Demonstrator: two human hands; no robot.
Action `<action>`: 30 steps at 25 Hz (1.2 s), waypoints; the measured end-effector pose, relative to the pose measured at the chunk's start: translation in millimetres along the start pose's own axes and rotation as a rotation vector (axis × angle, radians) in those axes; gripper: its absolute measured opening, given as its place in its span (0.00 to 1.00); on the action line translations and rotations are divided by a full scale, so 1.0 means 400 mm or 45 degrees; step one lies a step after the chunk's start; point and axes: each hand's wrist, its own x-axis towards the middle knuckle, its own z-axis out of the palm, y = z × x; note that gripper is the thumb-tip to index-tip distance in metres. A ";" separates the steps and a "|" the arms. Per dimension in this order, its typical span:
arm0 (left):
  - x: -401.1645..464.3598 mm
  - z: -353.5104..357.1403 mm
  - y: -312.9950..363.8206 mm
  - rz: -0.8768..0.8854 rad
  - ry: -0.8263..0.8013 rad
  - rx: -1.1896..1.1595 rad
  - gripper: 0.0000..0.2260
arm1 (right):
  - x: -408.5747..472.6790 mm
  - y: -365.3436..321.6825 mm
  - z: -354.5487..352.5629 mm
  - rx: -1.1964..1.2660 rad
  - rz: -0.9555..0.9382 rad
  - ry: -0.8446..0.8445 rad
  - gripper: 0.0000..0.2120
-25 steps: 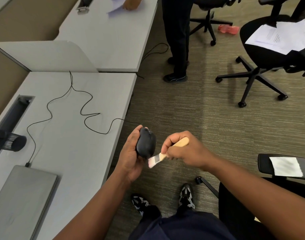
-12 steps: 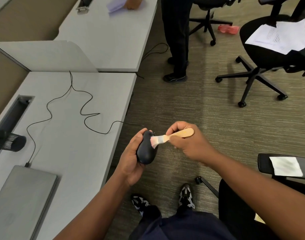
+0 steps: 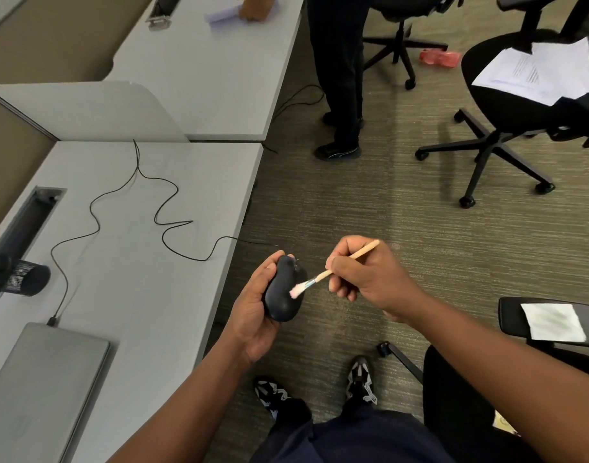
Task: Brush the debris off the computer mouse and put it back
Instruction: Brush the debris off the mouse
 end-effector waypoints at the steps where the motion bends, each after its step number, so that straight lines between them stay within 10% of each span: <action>1: -0.003 0.002 -0.001 0.006 -0.003 0.022 0.19 | -0.001 0.001 0.001 -0.037 0.013 -0.033 0.09; 20: -0.015 0.000 -0.015 -0.052 -0.008 0.046 0.19 | -0.002 0.029 0.006 -0.260 -0.284 0.156 0.04; 30: -0.014 -0.006 -0.016 -0.055 0.069 0.030 0.15 | 0.003 0.011 -0.015 -0.168 -0.055 -0.174 0.05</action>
